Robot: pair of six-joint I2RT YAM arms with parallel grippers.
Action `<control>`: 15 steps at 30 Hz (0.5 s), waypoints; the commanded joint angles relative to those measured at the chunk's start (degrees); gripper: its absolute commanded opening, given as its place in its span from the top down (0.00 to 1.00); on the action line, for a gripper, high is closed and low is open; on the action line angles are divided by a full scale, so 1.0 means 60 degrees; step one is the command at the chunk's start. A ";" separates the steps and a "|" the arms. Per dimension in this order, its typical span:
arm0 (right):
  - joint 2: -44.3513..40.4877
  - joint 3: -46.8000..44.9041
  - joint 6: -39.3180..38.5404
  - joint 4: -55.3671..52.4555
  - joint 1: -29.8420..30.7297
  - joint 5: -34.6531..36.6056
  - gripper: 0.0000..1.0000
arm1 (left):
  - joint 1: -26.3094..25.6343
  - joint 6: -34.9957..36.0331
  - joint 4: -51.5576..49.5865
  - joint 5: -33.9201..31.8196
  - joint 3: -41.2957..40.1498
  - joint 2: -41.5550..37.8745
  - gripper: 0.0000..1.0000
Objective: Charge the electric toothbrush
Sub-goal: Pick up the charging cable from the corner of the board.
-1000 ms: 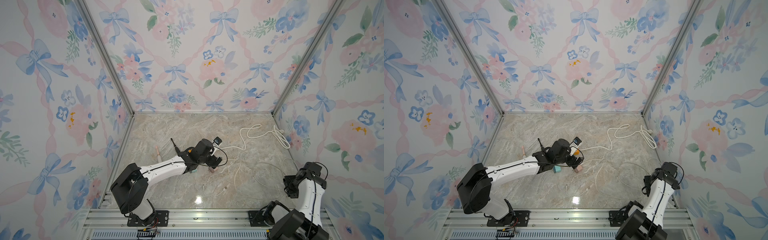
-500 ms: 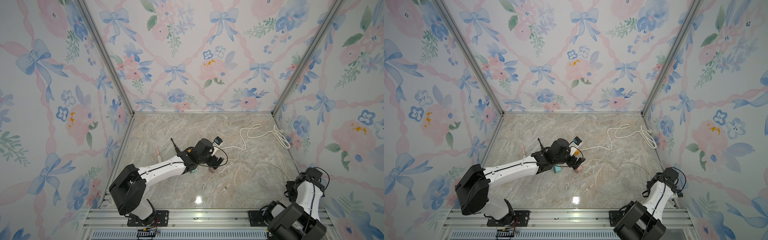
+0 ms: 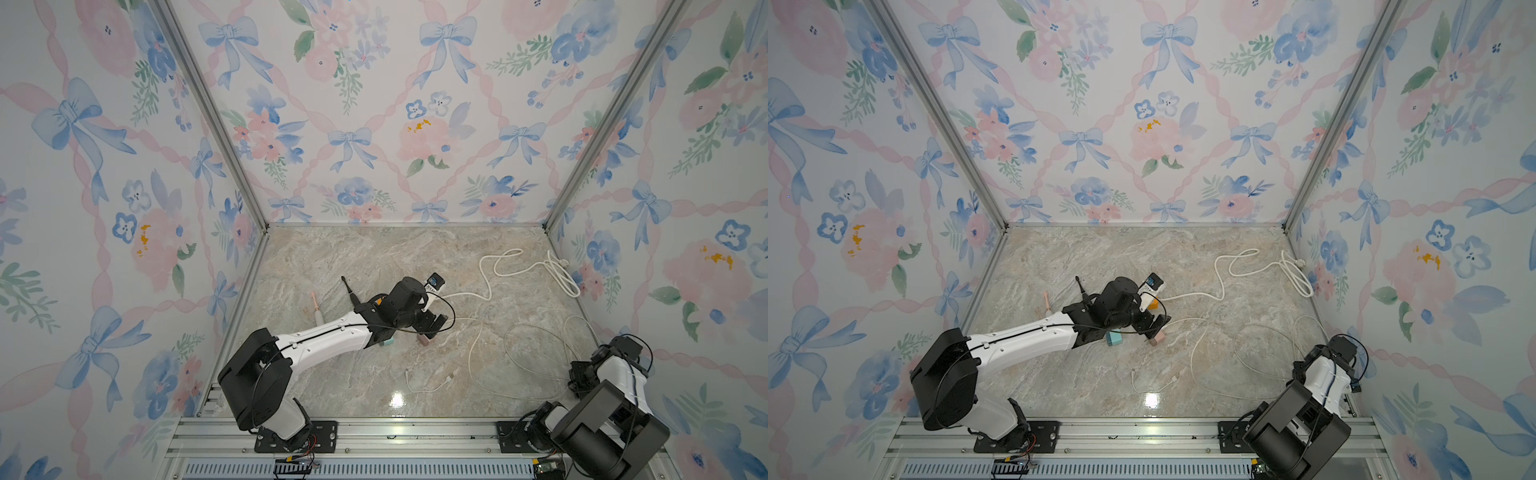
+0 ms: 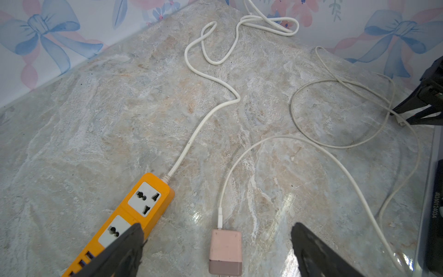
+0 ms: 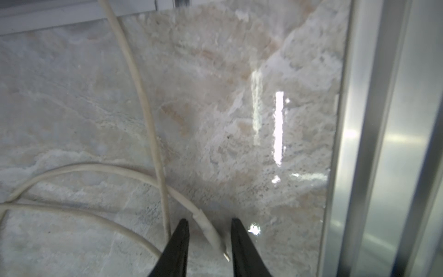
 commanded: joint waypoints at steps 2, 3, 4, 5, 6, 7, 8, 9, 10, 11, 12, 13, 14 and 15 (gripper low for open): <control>0.0248 -0.0088 0.0130 0.0200 -0.0040 -0.0105 0.85 | -0.0023 -0.0196 -0.0034 -0.0299 0.0219 -0.0096 0.02; 0.0259 -0.0087 0.0130 0.0196 -0.0040 -0.0116 0.90 | -0.0025 -0.0211 -0.0027 -0.0344 0.0215 -0.0103 0.02; 0.0275 -0.0073 0.0133 0.0170 -0.0040 -0.0123 0.94 | -0.0026 -0.0214 -0.0026 -0.0382 0.0209 -0.0118 0.02; 0.0288 -0.0058 0.0129 0.0154 -0.0039 -0.0145 0.95 | -0.0026 -0.0226 -0.0032 -0.0397 0.0209 -0.0121 0.02; 0.0297 -0.0047 0.0116 0.0166 -0.0040 -0.0179 0.94 | -0.0018 -0.0226 -0.0018 -0.0407 0.0202 -0.0136 0.02; 0.0315 -0.0030 0.0101 0.0152 -0.0039 -0.0221 0.93 | -0.0025 -0.0249 -0.0025 -0.0423 0.0197 -0.0144 0.02; 0.0313 0.0011 0.0069 0.0091 -0.0040 -0.0274 0.94 | -0.0024 -0.0255 -0.0018 -0.0427 0.0195 -0.0144 0.02; 0.0277 0.0089 0.0036 -0.0006 -0.0034 -0.0358 0.95 | -0.0018 -0.0278 -0.0024 -0.0441 0.0208 -0.0140 0.02; 0.0161 0.0193 -0.0018 -0.0154 -0.0019 -0.0514 0.96 | -0.0025 -0.0290 -0.0029 -0.0441 0.0214 -0.0144 0.02; -0.0055 0.0386 -0.0126 -0.0375 -0.0006 -0.0679 0.97 | -0.0024 -0.0285 -0.0023 -0.0429 0.0221 -0.0141 0.02; -0.0287 0.0582 -0.0148 -0.0631 0.0087 -0.0725 0.97 | -0.0024 -0.0284 -0.0024 -0.0419 0.0234 -0.0175 0.02; -0.0554 0.0899 -0.0089 -0.1025 0.0263 -0.0725 0.98 | -0.0021 -0.0257 -0.0008 -0.0410 0.0256 -0.0217 0.02; -0.0794 0.1150 0.0025 -0.1295 0.0606 -0.0798 0.98 | -0.0011 -0.0165 -0.0010 -0.0412 0.0305 -0.0260 0.02; -0.1059 0.1357 0.0088 -0.1445 0.0969 -0.0872 0.98 | 0.0003 -0.0058 -0.0021 -0.0391 0.0330 -0.0313 0.02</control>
